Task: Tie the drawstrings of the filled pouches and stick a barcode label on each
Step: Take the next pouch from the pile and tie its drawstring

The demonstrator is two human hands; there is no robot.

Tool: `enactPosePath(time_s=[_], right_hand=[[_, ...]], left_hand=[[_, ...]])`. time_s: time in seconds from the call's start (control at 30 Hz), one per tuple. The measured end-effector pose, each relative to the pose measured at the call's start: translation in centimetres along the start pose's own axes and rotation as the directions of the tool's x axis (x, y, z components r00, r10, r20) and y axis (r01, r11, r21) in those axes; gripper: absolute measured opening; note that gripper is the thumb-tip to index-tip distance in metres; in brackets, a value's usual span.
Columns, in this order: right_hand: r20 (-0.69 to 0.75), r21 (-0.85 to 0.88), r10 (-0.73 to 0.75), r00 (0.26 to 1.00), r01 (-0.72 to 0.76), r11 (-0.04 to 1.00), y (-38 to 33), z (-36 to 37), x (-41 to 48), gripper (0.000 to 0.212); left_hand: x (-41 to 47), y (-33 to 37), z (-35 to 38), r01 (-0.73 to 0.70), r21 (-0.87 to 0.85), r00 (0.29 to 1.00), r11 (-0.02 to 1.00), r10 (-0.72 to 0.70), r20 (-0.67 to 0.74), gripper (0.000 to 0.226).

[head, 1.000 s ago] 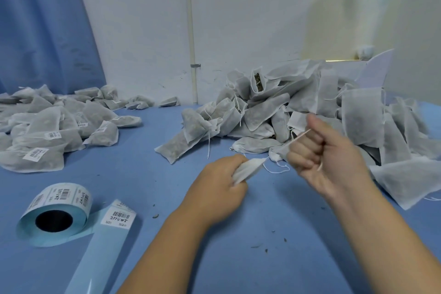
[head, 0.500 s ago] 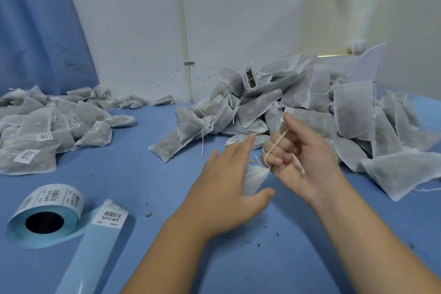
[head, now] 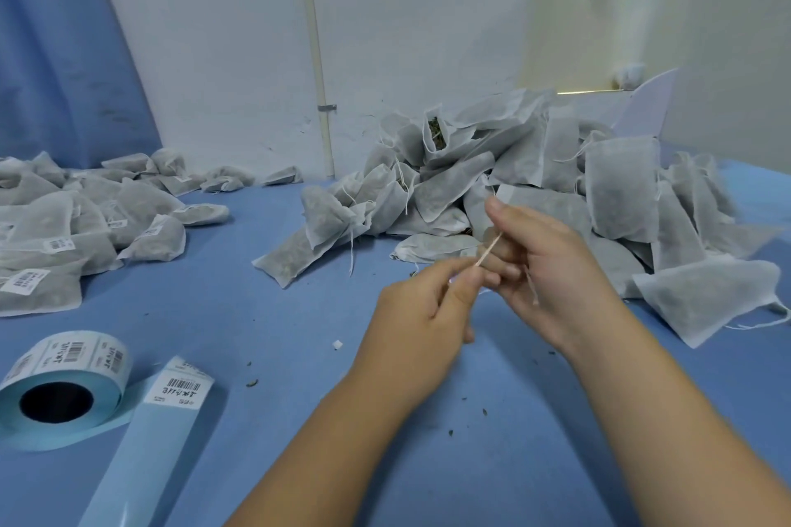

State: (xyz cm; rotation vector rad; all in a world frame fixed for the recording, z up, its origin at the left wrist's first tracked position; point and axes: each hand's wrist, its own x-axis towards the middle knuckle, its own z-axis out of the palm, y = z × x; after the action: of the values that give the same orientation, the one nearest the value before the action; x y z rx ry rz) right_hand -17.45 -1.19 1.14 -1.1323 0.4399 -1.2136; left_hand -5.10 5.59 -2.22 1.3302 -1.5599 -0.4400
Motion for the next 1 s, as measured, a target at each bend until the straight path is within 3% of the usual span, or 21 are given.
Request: enactPosePath(time_s=[0.1,0.27,0.37,0.43,0.67,0.77,0.9,0.93,1.0], right_hand=[[-0.105,-0.161,-0.031,0.994,0.014,0.987,-0.1,-1.3,0.3,0.042],[-0.101,-0.314,-0.062,0.993,0.028,0.949,0.7,-1.7,0.6,0.049],[-0.079,-0.399,-0.058,0.995,0.022,0.917,1.3,-1.4,0.5,0.049],[-0.054,-0.455,-0.039,0.998,0.01,0.89,1.6,-1.1,0.4,0.048],[-0.08,-0.462,-0.073,0.994,0.028,0.887,1.6,-0.4,0.1,0.044],[-0.073,-0.459,-0.072,0.995,0.031,0.888,1.4,-0.3,-0.1,0.043],[-0.026,-0.528,-0.025,0.999,0.008,0.849,1.2,0.1,-0.5,0.045],[-0.021,-0.576,-0.032,0.999,0.014,0.818,1.1,0.2,-0.6,0.044],[0.003,-0.657,-0.081,0.997,0.063,0.751,1.1,0.4,-0.7,0.038]], left_hand=[[-0.1,-0.4,-1.0,0.129,-0.093,0.992,0.987,-0.128,0.024,0.041],[-0.3,-0.1,-2.0,0.22,-0.386,0.974,0.896,-0.181,0.135,0.04],[-0.2,0.2,-2.6,0.203,-0.585,0.979,0.785,-0.169,0.113,0.02],[-0.1,0.3,-3.0,0.186,-0.664,0.982,0.724,-0.134,0.129,0.023],[-0.3,0.2,-3.8,0.251,-0.744,0.955,0.619,-0.033,0.295,0.02],[-0.2,0.1,-3.7,0.199,-0.78,0.974,0.593,-0.029,0.226,0.02],[0.2,0.0,-4.0,0.163,-0.83,0.984,0.533,-0.147,0.1,0.026],[0.2,-0.1,-4.1,0.147,-0.816,0.982,0.559,-0.182,0.052,0.026],[0.2,-0.2,-4.1,0.096,-0.679,0.97,0.728,-0.223,-0.102,0.021]])
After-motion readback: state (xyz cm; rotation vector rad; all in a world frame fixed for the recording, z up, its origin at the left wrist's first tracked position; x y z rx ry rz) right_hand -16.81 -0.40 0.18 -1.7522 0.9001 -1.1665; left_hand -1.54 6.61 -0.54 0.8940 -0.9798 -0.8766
